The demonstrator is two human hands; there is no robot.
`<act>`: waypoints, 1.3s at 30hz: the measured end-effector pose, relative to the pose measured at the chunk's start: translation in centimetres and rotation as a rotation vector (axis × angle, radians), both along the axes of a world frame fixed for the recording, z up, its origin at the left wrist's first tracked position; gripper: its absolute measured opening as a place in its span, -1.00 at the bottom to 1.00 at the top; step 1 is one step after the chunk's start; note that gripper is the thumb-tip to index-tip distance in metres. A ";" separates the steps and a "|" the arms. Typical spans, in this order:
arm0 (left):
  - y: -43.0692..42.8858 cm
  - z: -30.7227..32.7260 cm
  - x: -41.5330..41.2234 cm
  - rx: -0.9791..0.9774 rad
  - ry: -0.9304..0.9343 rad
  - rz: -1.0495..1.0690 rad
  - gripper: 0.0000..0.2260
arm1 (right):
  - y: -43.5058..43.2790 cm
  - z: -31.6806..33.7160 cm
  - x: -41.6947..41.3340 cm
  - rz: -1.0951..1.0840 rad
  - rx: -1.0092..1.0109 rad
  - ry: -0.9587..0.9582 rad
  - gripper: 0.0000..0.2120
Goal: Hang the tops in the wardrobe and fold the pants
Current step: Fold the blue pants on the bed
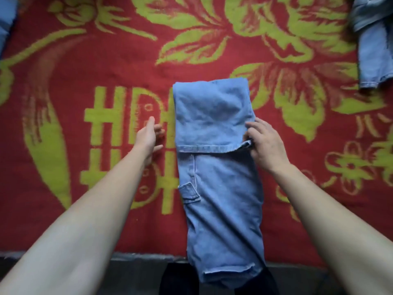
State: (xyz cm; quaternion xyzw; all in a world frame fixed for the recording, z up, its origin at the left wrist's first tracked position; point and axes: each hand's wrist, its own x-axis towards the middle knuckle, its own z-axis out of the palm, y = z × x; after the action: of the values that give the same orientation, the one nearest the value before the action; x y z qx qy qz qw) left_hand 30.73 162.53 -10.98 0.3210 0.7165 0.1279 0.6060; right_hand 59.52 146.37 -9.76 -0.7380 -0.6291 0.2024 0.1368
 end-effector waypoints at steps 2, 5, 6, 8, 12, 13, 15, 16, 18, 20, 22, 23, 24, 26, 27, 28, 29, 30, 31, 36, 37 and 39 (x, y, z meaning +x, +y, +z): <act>-0.4 0.0 0.8 -0.002 -0.038 0.001 -0.55 | -1.5 -0.5 -0.8 -0.214 -0.055 0.108 -0.70; -0.8 0.3 3.0 0.066 -0.015 -0.084 -0.51 | -1.9 -0.4 -2.0 -0.495 -0.085 0.301 -0.55; -1.0 0.3 3.7 0.112 0.020 -0.128 -0.54 | -1.6 -0.1 -2.4 -0.586 -0.088 0.385 -0.54; -1.4 0.0 4.7 0.202 0.136 -0.200 -0.67 | -0.9 0.3 -2.8 -0.789 -0.098 0.533 -0.63; -2.7 0.0 5.1 0.192 0.141 -0.212 -0.86 | -0.1 0.1 -3.2 -0.960 -0.187 0.668 -0.65; -2.9 0.1 4.9 0.198 0.156 -0.226 -0.89 | -0.2 -0.1 -3.1 -0.922 -0.220 0.638 -0.66; -3.0 0.0 4.5 0.179 0.176 -0.236 -0.92 | -0.2 -0.3 -2.2 -0.781 -0.341 0.514 -0.63; -2.9 -0.1 4.3 0.148 0.171 -0.234 -0.92 | 0.0 -0.3 -1.7 -0.723 -0.406 0.468 -0.61; -2.3 0.0 4.4 0.085 0.142 -0.205 -0.88 | 1.0 -0.3 -0.6 -0.702 -0.460 0.458 -0.60; -1.0 0.3 5.1 0.094 0.085 -0.106 -0.87 | 2.9 -0.1 0.5 -0.788 -0.392 0.510 -0.62; 0.8 0.7 6.3 0.133 0.004 0.016 -0.91 | 5.4 -0.2 1.6 -0.873 -0.311 0.607 -0.65; 1.7 0.8 6.8 0.137 -0.027 0.044 -0.95 | 6.7 -0.6 2.1 -0.887 -0.296 0.674 -0.61; 2.6 0.6 7.2 0.127 -0.049 0.045 -0.90 | 7.9 -1.1 2.4 -0.888 -0.297 0.728 -0.54; 3.8 -0.6 8.1 0.099 -0.090 0.012 -0.65 | 9.8 -2.4 2.5 -0.837 -0.295 0.730 -0.41; 4.2 -1.3 8.5 0.103 -0.089 -0.002 -0.54 | 10.7 -3.2 2.4 -0.811 -0.290 0.697 -0.39; 4.3 -2.0 9.0 0.122 -0.070 -0.009 -0.46 | 11.4 -4.1 2.3 -0.795 -0.288 0.671 -0.40; 4.4 -2.6 9.4 0.154 -0.050 -0.010 -0.44 | 12.1 -4.9 2.2 -0.787 -0.278 0.653 -0.38; 4.6 -3.1 10.0 0.195 -0.052 -0.004 -0.49 | 12.7 -5.5 2.2 -0.785 -0.246 0.631 -0.40; 4.9 -3.4 10.5 0.237 -0.077 0.006 -0.58 | 13.2 -5.8 2.2 -0.793 -0.198 0.604 -0.43; 6.7 -4.4 12.2 0.353 -0.150 -0.013 -0.75 | 15.1 -6.6 3.1 -0.855 -0.018 0.426 -0.58; 7.0 -4.8 12.4 0.346 -0.157 0.001 -0.75 | 15.4 -6.9 3.3 -0.851 -0.016 0.398 -0.59; 7.3 -5.1 12.8 0.315 -0.190 0.028 -0.75 | 15.9 -7.2 3.3 -0.854 -0.035 0.340 -0.55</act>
State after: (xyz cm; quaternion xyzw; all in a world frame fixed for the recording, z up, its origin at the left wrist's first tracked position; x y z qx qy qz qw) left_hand 43.55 169.87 -16.12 0.3885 0.6314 0.2768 0.6114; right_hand 62.80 162.27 -16.98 -0.8896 -0.2338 0.2567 0.2967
